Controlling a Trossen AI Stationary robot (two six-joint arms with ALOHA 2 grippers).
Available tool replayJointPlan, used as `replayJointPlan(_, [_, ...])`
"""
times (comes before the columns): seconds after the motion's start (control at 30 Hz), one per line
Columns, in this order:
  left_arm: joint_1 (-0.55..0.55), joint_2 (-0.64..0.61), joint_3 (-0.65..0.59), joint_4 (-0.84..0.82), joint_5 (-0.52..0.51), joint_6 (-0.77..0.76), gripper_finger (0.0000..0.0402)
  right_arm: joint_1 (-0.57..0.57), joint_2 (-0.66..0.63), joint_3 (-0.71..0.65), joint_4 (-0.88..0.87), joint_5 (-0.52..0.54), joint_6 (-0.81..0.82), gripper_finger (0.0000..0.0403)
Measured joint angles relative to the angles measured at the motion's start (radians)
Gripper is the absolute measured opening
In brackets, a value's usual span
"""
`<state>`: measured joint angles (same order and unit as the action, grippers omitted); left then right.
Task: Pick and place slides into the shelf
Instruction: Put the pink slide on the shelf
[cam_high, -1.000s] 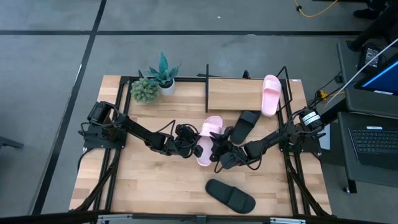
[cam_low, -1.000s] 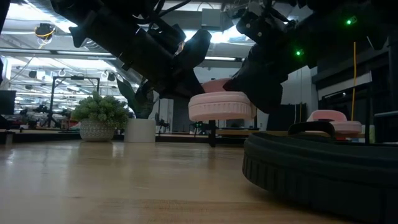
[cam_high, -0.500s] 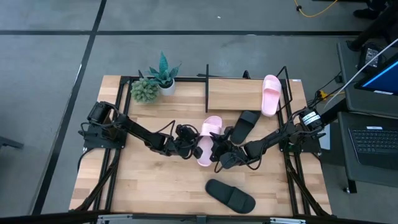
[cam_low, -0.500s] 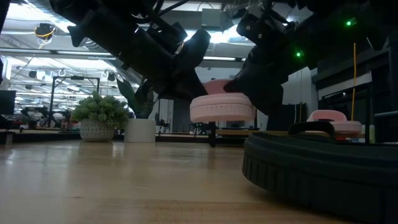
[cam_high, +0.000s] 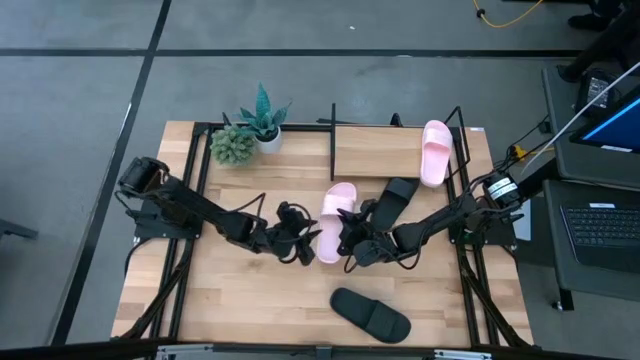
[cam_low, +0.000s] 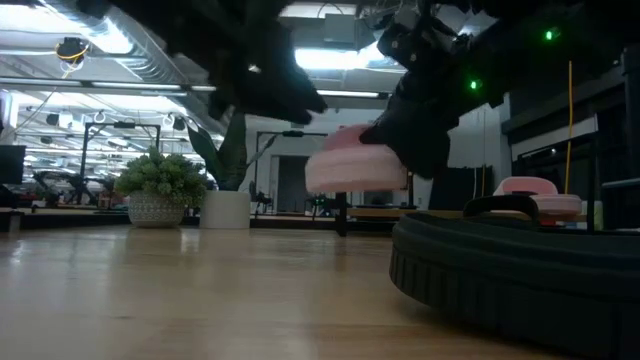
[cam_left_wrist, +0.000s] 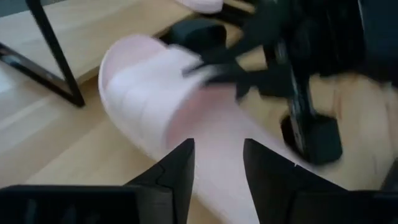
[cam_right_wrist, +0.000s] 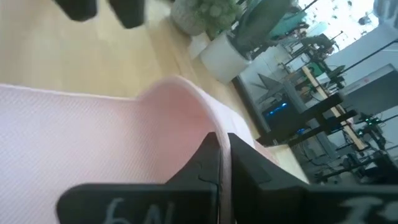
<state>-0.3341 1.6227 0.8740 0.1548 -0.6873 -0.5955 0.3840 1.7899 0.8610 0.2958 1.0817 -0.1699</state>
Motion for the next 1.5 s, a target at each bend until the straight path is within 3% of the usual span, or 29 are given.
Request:
replayJointPlan(0.37, [-0.131, -0.121, -0.002, -0.188, -0.248, 0.029, 0.0085, 0.008, -0.129, 0.001, -0.020, 0.000, -0.131, 0.0015])
replayJointPlan(0.63, [-0.152, -0.124, -0.002, -0.249, -0.277, 0.030, 0.0008, 0.009, -0.334, 0.001, -0.194, -0.001, -0.155, 0.0015])
replayJointPlan(0.77, [-0.151, -0.124, -0.003, -0.283, -0.273, 0.033, 0.0007, 0.003, -0.468, 0.001, -0.314, -0.012, -0.153, 0.0015])
replayJointPlan(1.17, [-0.104, -0.123, -0.003, -0.305, -0.268, 0.056, 0.0001, -0.153, -0.785, 0.001, -0.675, -0.271, -0.146, 0.0015])
replayJointPlan(1.3, [-0.081, -0.123, -0.003, -0.305, -0.268, 0.057, 0.0001, -0.232, -0.826, 0.001, -0.728, -0.281, -0.154, 0.0015])
replayJointPlan(1.5, [-0.041, -0.123, -0.003, -0.305, -0.265, 0.067, 0.0001, -0.389, -0.838, 0.001, -0.785, -0.413, -0.176, 0.0015])
